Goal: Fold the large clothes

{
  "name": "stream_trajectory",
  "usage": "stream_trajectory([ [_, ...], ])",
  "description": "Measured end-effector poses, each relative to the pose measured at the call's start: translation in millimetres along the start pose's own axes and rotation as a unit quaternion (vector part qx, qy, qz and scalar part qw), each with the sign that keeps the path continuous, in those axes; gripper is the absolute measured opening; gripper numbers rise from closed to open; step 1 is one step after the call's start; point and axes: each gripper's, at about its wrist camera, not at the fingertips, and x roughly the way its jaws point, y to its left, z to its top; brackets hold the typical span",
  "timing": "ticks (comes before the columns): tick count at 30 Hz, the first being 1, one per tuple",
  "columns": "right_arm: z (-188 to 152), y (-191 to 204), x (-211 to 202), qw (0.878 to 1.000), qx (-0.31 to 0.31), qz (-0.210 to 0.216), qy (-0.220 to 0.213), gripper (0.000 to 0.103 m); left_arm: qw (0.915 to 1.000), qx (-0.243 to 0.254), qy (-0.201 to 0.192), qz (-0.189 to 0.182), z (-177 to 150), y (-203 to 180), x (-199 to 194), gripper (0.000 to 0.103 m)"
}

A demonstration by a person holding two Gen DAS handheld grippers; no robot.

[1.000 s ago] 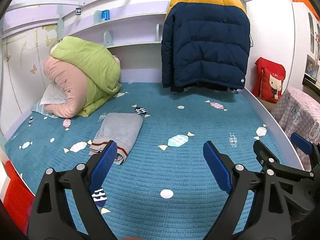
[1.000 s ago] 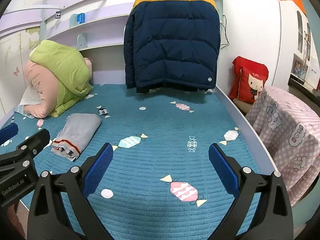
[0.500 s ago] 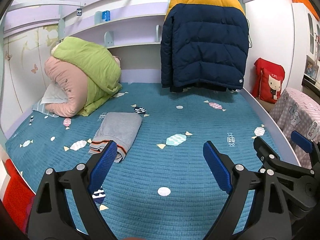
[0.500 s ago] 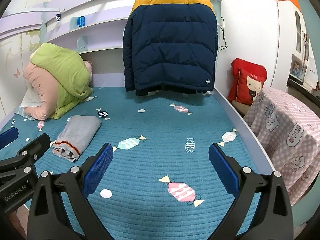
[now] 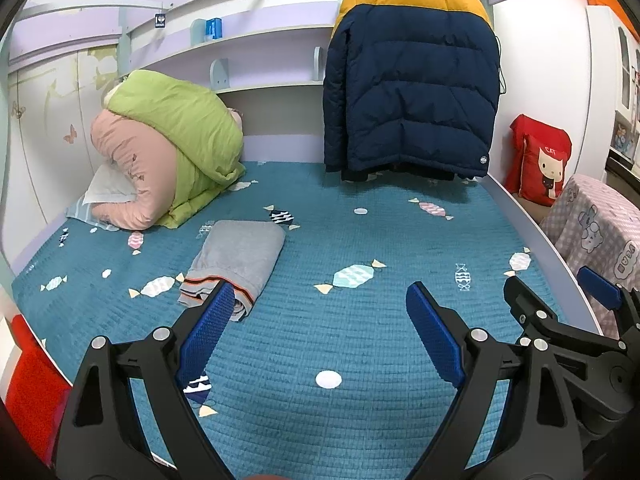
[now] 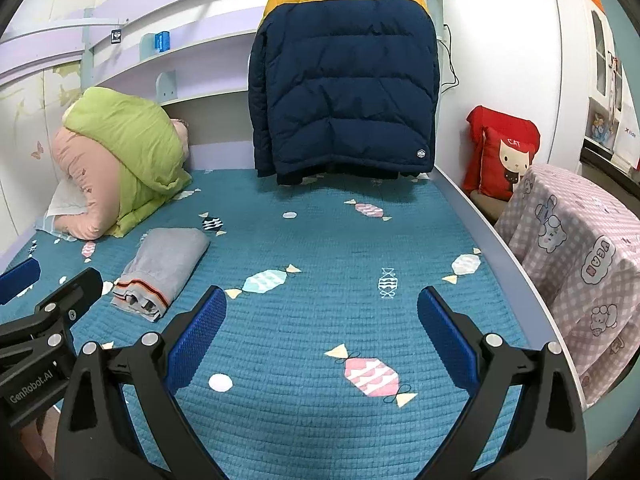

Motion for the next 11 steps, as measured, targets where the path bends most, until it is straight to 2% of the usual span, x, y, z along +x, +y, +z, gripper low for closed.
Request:
stream_trajectory([
  [11, -4.2, 0.9, 3.1, 1.0, -0.002, 0.003, 0.008, 0.093, 0.9999, -0.006, 0.01, 0.0, -1.4, 4.2, 5.7, 0.088],
])
